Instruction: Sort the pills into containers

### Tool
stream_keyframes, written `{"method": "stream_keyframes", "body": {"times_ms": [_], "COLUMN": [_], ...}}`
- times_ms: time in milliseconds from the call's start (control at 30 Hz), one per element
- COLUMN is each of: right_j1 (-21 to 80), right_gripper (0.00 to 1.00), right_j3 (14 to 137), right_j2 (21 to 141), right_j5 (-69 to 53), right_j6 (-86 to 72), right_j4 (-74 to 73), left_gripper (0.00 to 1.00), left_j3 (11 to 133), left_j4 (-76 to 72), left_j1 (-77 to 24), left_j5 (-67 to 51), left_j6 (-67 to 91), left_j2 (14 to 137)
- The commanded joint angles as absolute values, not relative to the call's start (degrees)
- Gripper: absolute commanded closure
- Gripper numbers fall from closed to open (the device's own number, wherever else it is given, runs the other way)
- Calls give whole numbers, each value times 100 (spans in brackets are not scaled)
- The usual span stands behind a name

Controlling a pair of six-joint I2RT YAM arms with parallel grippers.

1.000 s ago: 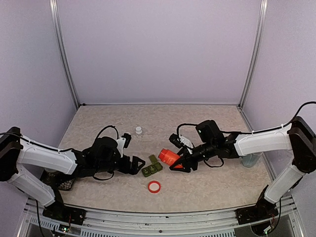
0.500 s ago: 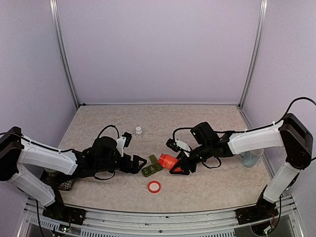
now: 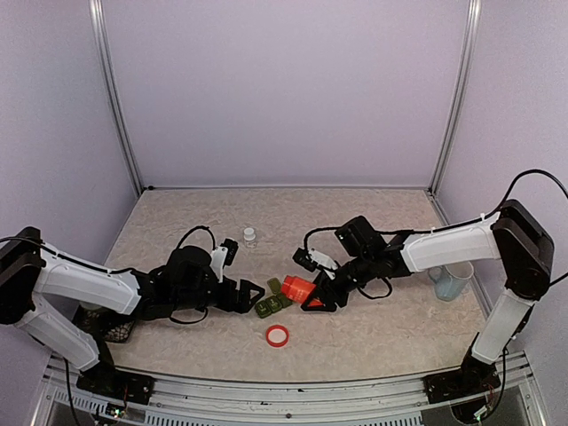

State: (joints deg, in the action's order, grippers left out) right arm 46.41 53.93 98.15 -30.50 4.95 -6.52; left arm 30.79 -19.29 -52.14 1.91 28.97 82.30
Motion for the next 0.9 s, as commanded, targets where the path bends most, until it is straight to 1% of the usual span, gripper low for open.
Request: {"method": "stream_keyframes", "body": {"times_ms": [0, 867], "right_j1": [4745, 4825], "right_gripper": [70, 70], "right_j3": [5705, 6130], "right_j2": [10018, 10319], "right_j5": [-2946, -2778], "right_j6": [646, 776], "right_j4": [-1064, -1750], "left_gripper": [4, 4], "left_j3": [3042, 3026], "left_j4": [-2071, -2083], "left_j1": [-5186, -5186], "left_j5": [179, 176], "left_j6": [2909, 2912], "left_j2": [8200, 8165]}}
